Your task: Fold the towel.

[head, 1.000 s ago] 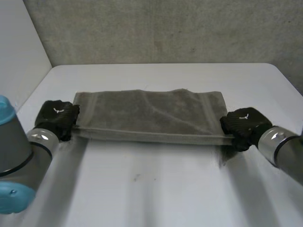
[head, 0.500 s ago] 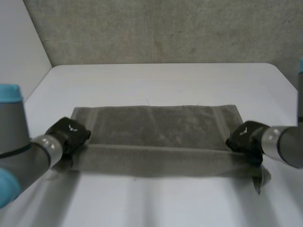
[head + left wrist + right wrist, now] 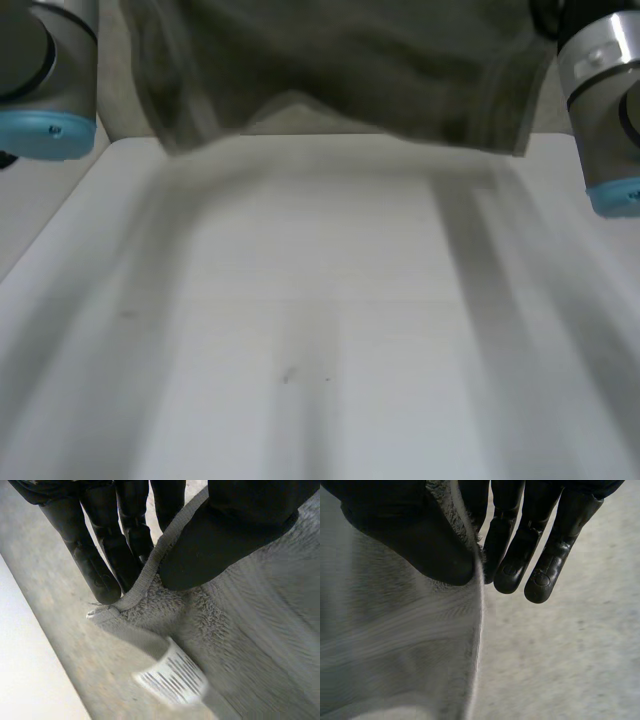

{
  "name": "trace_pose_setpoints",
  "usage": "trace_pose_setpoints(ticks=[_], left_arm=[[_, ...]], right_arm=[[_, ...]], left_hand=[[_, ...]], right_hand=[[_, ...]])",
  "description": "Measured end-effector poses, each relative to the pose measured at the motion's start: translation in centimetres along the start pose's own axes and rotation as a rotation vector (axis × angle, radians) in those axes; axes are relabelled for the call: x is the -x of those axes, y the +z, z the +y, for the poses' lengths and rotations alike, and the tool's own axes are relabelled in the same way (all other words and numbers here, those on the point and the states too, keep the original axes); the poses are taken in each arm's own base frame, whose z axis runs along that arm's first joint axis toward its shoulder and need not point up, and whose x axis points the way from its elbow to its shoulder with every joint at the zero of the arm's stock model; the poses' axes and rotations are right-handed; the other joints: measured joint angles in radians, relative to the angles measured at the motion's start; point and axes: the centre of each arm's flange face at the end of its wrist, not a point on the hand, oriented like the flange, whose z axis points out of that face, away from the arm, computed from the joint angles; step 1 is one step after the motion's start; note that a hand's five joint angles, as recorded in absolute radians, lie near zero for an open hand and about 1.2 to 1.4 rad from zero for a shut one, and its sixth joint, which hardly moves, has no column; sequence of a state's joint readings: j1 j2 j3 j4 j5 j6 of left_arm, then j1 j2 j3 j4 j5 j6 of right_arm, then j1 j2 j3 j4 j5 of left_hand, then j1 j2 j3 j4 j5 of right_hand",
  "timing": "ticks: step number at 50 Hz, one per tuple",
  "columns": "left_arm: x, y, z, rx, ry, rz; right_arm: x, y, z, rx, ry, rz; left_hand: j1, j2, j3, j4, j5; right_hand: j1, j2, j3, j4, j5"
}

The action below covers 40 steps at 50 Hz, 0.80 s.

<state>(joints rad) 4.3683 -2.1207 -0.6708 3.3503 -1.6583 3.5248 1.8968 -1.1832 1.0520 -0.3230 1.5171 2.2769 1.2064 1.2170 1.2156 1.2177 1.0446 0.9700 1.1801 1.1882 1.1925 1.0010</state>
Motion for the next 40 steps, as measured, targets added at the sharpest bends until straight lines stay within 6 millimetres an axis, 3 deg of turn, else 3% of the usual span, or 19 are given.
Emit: trace_pose_setpoints(ticks=[4, 8, 9, 10, 11, 13, 14, 16, 17, 18, 19, 21, 25, 26, 28, 32, 35, 40], left_arm=[[-0.5, -2.0, 3.1, 0.121, -0.012, 0.042], [-1.4, -6.7, 8.6, 0.348, 0.010, 0.130], [-1.4, -6.7, 8.6, 0.348, 0.010, 0.130], [-2.0, -9.3, 10.8, 0.443, 0.018, 0.178], [-2.3, -10.5, 11.7, 0.485, 0.021, 0.199], [-2.5, -11.5, 12.5, 0.519, 0.023, 0.217], [-2.9, -13.9, 14.0, 0.592, 0.026, 0.255], [-3.4, -16.8, 15.5, 0.673, 0.031, 0.295], [-3.4, -16.8, 15.5, 0.673, 0.031, 0.295], [-3.6, -18.7, 16.4, 0.718, 0.036, 0.317], [-3.6, -18.7, 16.4, 0.718, 0.036, 0.317], [-3.7, -20.7, 17.1, 0.763, 0.047, 0.338], [-3.5, -21.7, 17.2, 0.782, 0.061, 0.344], [-3.1, -22.0, 17.0, 0.782, 0.071, 0.342], [-2.8, -21.9, 16.6, 0.771, 0.078, 0.333], [-2.2, -21.6, 15.8, 0.747, 0.084, 0.317], [-1.9, -21.3, 15.1, 0.724, 0.085, 0.306], [-1.7, -21.2, 14.6, 0.709, 0.085, 0.299]], right_arm=[[1.9, -1.7, 1.4, 0.082, 0.013, -0.148], [5.4, -4.8, 3.4, 0.182, 0.047, -0.402], [5.4, -4.8, 3.4, 0.182, 0.047, -0.402], [7.2, -6.5, 4.4, 0.233, 0.069, -0.519], [7.8, -7.1, 4.7, 0.252, 0.076, -0.556], [8.6, -8.0, 5.2, 0.277, 0.085, -0.603], [9.2, -8.7, 5.6, 0.299, 0.092, -0.643], [12.0, -12.0, 7.7, 0.408, 0.116, -0.801], [12.0, -12.0, 7.7, 0.408, 0.116, -0.801], [12.9, -13.5, 8.6, 0.460, 0.126, -0.858], [12.9, -13.5, 8.6, 0.460, 0.126, -0.858], [13.8, -15.1, 9.7, 0.528, 0.155, -0.911], [13.9, -15.8, 10.4, 0.589, 0.216, -0.915], [13.7, -16.0, 10.9, 0.639, 0.291, -0.886], [13.1, -15.8, 11.2, 0.693, 0.393, -0.832], [11.8, -15.3, 11.7, 0.772, 0.576, -0.718], [10.7, -15.3, 12.2, 0.812, 0.730, -0.604], [10.1, -16.1, 12.6, 0.817, 0.814, -0.524]], left_hand=[[0.000, 0.000, 0.000, 0.000, 0.000], [0.000, 0.000, 0.000, 0.000, 0.000], [0.000, 0.000, 0.000, 0.000, 0.000], [0.000, 0.000, 0.000, 0.000, 0.000], [0.000, 0.000, 0.000, 0.000, 0.000], [0.000, 0.000, 0.000, 0.000, 0.000], [0.000, 0.000, 0.000, 0.000, 0.000], [0.000, 0.000, 0.000, 0.000, 0.000], [0.000, 0.000, 0.000, 0.000, 0.000], [0.000, 0.000, 0.000, 0.000, 0.000], [0.000, 0.000, 0.000, 0.000, 0.000], [0.000, 0.000, 0.000, 0.000, 0.000], [0.000, 0.000, 0.000, 0.000, 0.000], [0.000, 0.000, 0.000, 0.000, 0.000], [0.000, 0.000, 0.000, 0.000, 0.000], [0.000, 0.000, 0.000, 0.000, 0.000], [0.000, 0.000, 0.000, 0.000, 0.000], [0.000, 0.000, 0.000, 0.000, 0.000]], right_hand=[[0.000, 0.000, 0.002, 0.000, 0.000], [0.000, 0.000, 0.002, 0.000, 0.000], [0.000, 0.000, 0.002, 0.000, 0.000], [0.000, 0.000, 0.002, 0.000, 0.000], [0.000, 0.000, 0.002, 0.000, 0.000], [0.000, 0.000, 0.002, 0.000, 0.000], [0.000, 0.000, 0.002, 0.000, 0.000], [0.000, 0.000, 0.002, 0.000, 0.000], [0.000, 0.000, 0.002, 0.000, 0.000], [0.000, 0.000, 0.002, 0.000, 0.000], [0.000, 0.000, 0.002, 0.000, 0.000], [0.000, 0.000, 0.002, 0.000, 0.000], [0.000, 0.000, 0.002, 0.000, 0.000], [-0.043, -0.106, -0.111, -0.106, -0.069], [-0.226, -0.321, -0.325, -0.327, -0.289], [-0.327, -0.442, -0.456, -0.461, -0.430], [-0.356, -0.464, -0.487, -0.496, -0.473], [-0.361, -0.467, -0.490, -0.500, -0.484]])
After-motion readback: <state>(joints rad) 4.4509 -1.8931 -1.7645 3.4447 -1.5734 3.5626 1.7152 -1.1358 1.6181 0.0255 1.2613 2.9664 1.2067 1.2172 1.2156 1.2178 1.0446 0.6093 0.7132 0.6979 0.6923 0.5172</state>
